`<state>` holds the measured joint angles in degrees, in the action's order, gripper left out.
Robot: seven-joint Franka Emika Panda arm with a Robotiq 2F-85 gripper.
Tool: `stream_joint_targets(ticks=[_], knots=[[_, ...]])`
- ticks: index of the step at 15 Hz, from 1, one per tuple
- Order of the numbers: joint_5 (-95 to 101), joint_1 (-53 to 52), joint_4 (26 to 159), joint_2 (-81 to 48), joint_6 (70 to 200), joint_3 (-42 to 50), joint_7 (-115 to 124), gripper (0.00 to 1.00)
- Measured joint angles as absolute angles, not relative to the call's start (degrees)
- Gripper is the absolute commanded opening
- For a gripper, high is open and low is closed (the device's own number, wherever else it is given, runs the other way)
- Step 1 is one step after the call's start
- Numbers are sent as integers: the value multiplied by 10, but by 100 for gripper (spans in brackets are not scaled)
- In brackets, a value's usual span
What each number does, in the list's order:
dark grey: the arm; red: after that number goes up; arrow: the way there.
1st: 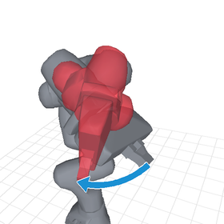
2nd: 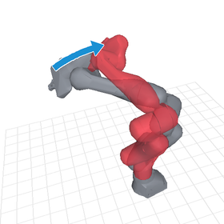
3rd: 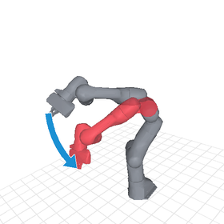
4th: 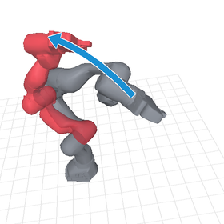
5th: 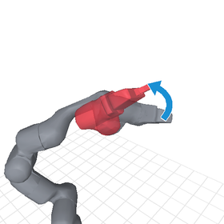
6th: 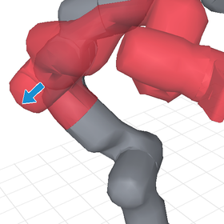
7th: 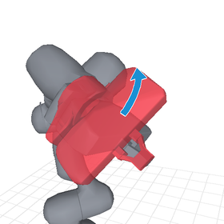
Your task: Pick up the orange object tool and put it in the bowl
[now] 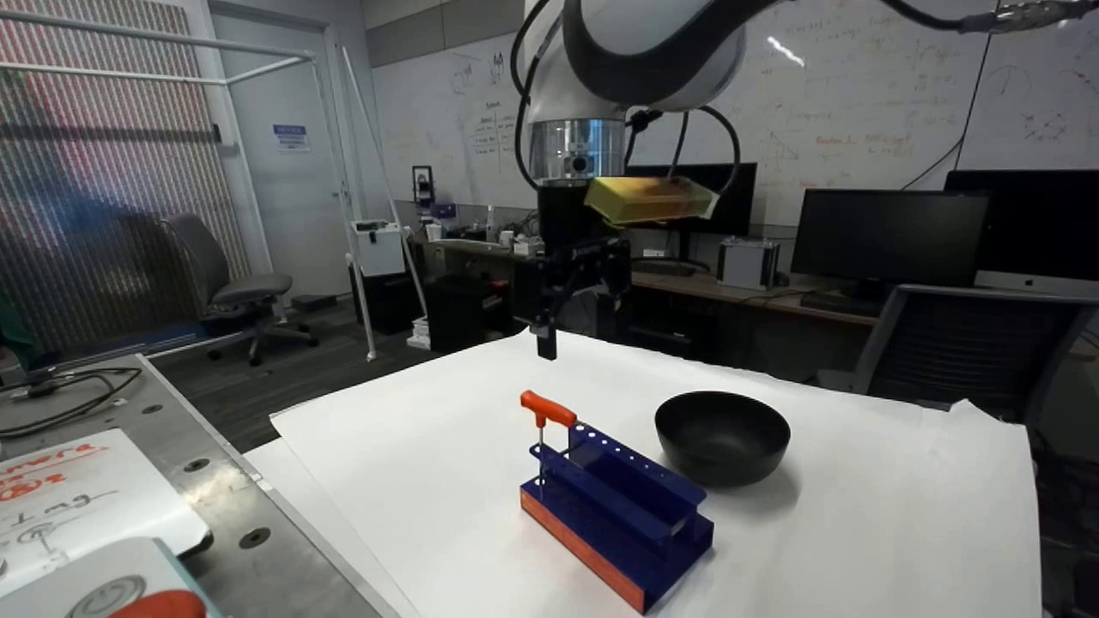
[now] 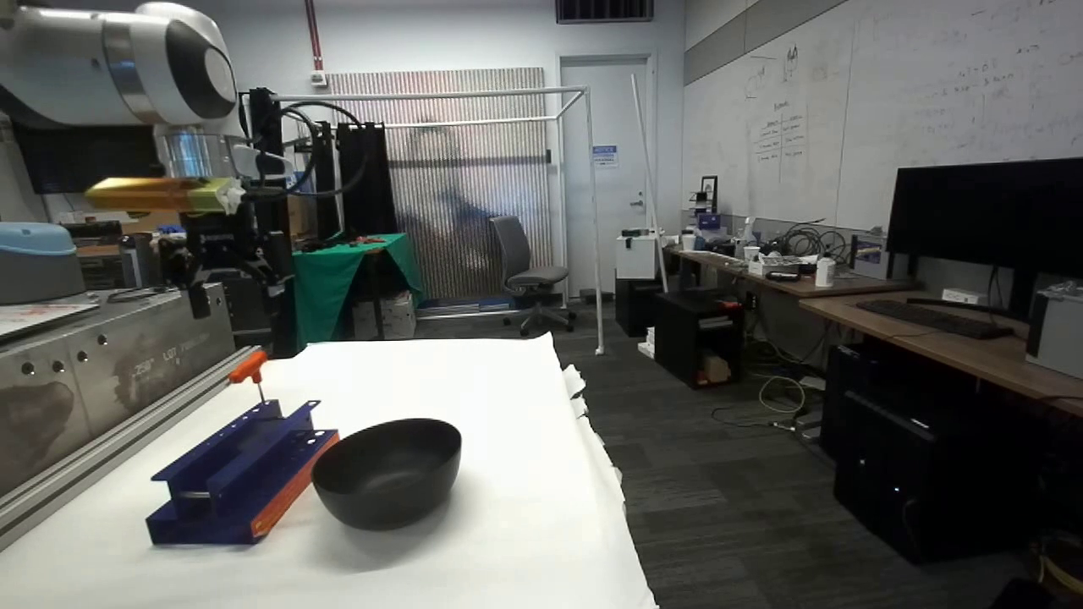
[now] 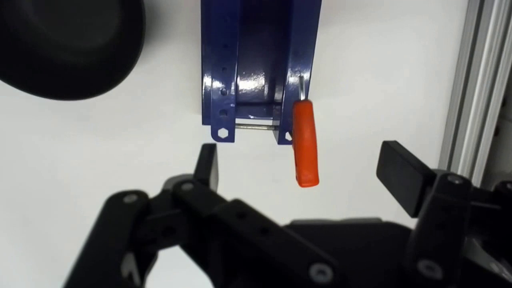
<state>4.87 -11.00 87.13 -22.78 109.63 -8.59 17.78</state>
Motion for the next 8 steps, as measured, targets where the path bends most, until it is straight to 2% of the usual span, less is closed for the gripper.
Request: stream_joint_targets(ticks=[8], knots=[[57, -135, 707, -383, 1035, -56, 178, 100]])
